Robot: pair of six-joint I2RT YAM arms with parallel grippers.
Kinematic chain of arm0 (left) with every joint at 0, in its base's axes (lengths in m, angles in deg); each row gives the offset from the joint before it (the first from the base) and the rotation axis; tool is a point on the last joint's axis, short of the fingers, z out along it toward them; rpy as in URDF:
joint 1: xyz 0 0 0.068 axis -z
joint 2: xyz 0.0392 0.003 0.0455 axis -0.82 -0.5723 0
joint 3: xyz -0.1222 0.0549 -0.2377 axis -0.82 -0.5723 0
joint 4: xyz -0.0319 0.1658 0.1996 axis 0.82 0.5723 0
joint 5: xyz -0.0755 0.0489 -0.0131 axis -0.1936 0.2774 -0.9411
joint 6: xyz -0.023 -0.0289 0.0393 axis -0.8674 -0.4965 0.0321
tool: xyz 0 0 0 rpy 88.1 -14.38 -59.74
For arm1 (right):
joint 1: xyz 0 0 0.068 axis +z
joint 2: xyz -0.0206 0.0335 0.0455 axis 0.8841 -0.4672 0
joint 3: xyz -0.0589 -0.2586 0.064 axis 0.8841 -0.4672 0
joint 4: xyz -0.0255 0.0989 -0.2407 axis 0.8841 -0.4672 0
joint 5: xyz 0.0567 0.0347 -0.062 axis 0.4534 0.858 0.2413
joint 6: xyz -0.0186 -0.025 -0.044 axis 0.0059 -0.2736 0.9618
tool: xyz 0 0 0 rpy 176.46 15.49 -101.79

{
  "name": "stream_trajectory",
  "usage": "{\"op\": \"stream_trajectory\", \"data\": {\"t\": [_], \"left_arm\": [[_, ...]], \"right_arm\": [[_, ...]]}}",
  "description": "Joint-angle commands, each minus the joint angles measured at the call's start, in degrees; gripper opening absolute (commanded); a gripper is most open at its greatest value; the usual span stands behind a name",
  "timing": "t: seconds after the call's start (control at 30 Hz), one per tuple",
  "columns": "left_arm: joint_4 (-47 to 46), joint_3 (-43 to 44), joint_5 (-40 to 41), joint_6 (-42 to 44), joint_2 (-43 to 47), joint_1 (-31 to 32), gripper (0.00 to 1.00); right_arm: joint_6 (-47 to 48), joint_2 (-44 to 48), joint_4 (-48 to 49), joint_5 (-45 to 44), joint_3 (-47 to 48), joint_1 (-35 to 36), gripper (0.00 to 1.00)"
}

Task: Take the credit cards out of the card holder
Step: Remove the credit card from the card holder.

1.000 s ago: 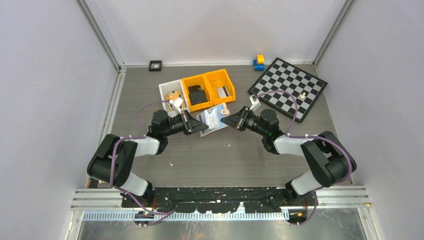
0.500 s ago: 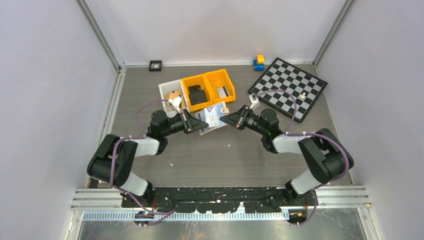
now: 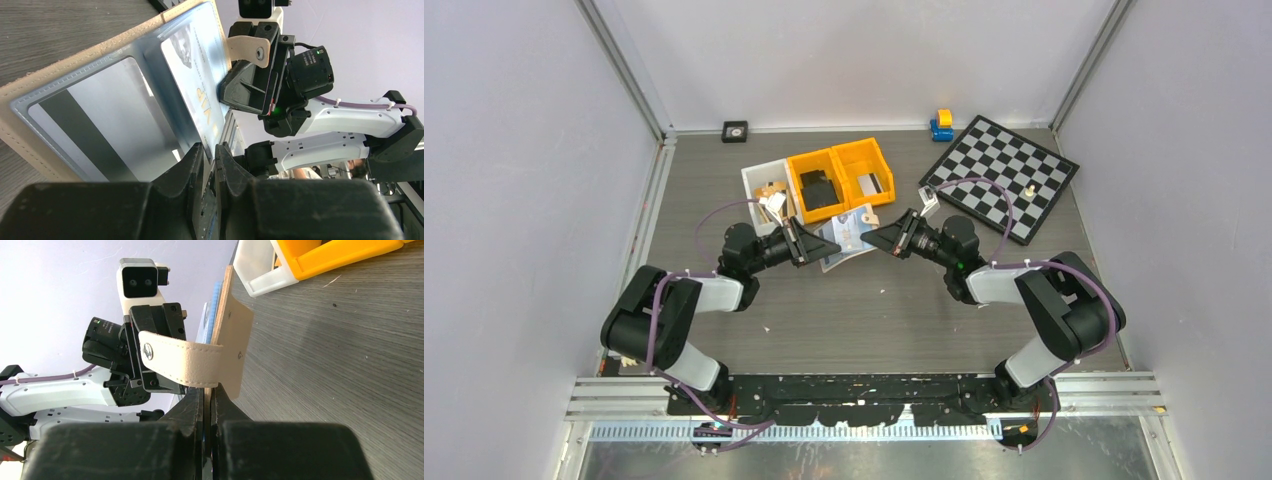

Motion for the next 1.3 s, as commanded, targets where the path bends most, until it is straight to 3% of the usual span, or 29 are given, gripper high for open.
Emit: {"op": "stream_trajectory", "data": {"t": [0.0,0.3,0.67,1.27], "left_arm": [[-5.67,-0.15,-0.74,-0.6,-0.02,-0.44,0.16],[-7.14,-0.78,-0.47,-1.04,0.04,-0.79,0.2],[-8.01,-1.22,-0.12,-2.11,-0.91,-1.81,0.04],[-2.76,-1.69,1.26,-0.8,-0.2,-3.46,0.0]], "right_arm": [[0.21,0.3,3.6,0.37,1.75,0.35,0.01],[0.21,0.65,3.44,0.3,1.68,0.35,0.0],[0.44,1.09,3.34,0.0,1.36,0.18,0.01],[0.34,3.43,3.07,-1.78,-0.34,-1.2,0.0]]}}
